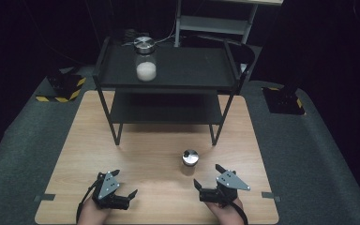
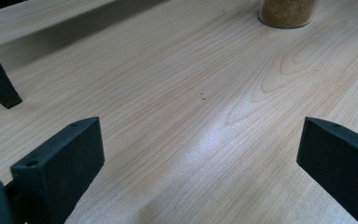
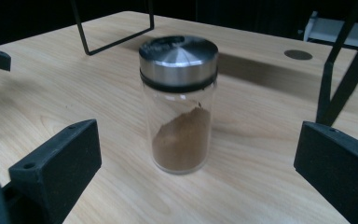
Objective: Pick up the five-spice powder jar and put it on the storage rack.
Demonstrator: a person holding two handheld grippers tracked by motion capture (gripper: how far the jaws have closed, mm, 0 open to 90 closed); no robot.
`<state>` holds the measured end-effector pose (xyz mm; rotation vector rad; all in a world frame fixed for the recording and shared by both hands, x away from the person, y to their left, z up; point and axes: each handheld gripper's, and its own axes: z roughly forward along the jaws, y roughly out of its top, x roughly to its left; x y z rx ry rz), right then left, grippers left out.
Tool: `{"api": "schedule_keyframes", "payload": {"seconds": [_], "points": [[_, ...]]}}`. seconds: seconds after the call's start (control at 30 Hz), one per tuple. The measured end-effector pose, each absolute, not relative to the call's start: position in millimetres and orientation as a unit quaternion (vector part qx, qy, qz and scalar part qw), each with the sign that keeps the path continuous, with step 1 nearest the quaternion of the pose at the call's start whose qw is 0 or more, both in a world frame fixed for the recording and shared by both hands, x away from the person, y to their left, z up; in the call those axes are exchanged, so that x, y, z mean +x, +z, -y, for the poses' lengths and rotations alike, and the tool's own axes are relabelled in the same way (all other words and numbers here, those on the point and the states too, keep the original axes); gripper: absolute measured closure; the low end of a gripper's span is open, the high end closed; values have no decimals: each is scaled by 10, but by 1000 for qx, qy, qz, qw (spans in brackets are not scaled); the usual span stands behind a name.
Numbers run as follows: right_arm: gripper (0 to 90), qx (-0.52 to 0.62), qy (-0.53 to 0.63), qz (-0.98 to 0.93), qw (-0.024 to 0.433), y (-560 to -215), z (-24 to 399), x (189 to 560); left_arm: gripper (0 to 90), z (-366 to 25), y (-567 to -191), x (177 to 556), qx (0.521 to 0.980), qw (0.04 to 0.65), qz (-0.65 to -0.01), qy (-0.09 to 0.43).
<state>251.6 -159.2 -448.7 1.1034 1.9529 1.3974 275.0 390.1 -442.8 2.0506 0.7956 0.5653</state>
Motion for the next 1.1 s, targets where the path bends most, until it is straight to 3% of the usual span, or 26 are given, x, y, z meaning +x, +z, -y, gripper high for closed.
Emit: {"api": "schedule_keyframes", "payload": {"seconds": [0.5,0.83,1.1], "points": [[49,418,511,-706,255,-4464,1275,2718,9,-3926,-4438,2752,817,428,-316,223],[130,441,503,-684,290,-4532,897,2754,9,-3950,-4438,2770,817,431,-316,217],[213,450,503,-674,301,-4578,825,2788,9,-3961,-4442,2772,815,434,-318,215]]}}
